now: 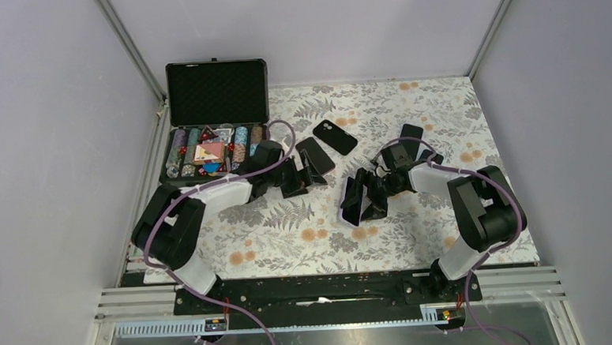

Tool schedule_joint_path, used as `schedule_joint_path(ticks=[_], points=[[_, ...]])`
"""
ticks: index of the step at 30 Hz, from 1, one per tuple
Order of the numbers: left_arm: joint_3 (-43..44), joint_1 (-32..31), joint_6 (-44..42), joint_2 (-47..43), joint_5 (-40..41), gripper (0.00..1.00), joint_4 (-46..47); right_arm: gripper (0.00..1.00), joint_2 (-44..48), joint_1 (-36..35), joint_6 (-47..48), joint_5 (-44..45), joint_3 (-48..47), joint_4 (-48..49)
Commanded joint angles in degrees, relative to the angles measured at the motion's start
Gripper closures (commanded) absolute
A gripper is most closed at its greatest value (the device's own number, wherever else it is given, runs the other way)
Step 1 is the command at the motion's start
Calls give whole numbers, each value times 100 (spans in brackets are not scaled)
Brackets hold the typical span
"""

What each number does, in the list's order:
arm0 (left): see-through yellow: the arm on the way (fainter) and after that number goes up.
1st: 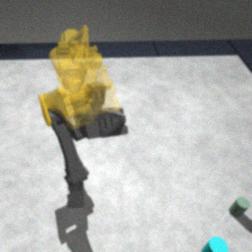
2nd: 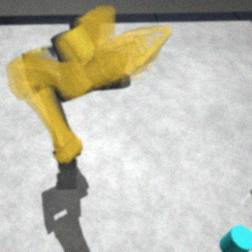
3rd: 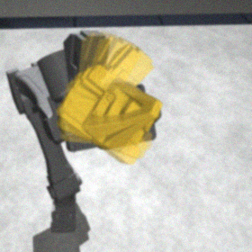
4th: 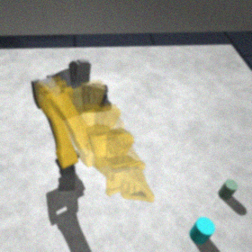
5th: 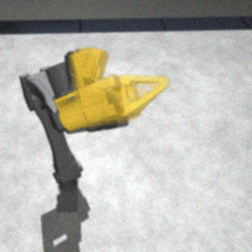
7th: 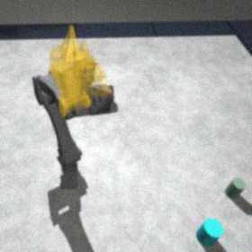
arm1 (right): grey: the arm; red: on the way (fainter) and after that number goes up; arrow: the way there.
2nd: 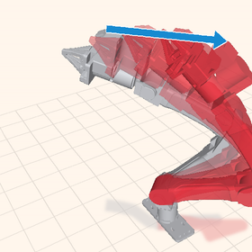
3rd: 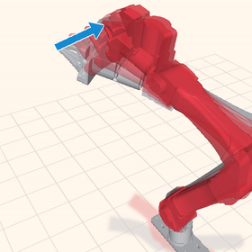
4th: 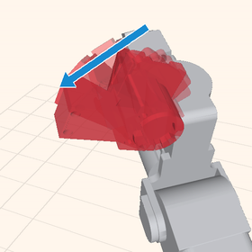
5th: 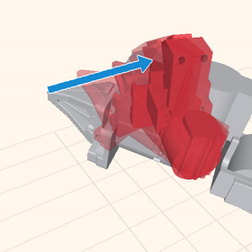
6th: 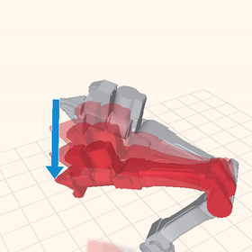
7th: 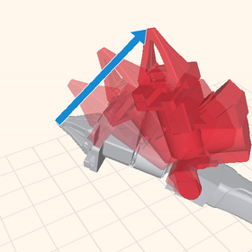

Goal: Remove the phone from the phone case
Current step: Pick up the phone at the center of the board.

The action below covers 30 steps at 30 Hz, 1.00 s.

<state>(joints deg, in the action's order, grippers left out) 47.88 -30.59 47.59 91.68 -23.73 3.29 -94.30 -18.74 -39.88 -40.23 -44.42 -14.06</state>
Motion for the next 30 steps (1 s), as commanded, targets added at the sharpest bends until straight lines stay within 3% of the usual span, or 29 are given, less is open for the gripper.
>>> schedule_joint_path(ticks=[1, 7, 14, 21, 30], points=[[606, -291, 233, 286, -420, 13, 737, 52, 389, -60, 139, -392, 96, 347], [730, -432, 996, 806, -610, 20, 1174, 54, 336, -68, 61, -478, 168, 515], [989, -617, 1618, 1269, -357, 28, 908, 55, 316, -69, -17, -525, 127, 594], [1430, -828, 1560, 1666, -482, 34, 864, 55, 264, -73, -140, -569, 152, 710], [1702, -896, 1519, 1982, -472, 53, 505, 55, 219, -68, -166, -561, 2, 584]])
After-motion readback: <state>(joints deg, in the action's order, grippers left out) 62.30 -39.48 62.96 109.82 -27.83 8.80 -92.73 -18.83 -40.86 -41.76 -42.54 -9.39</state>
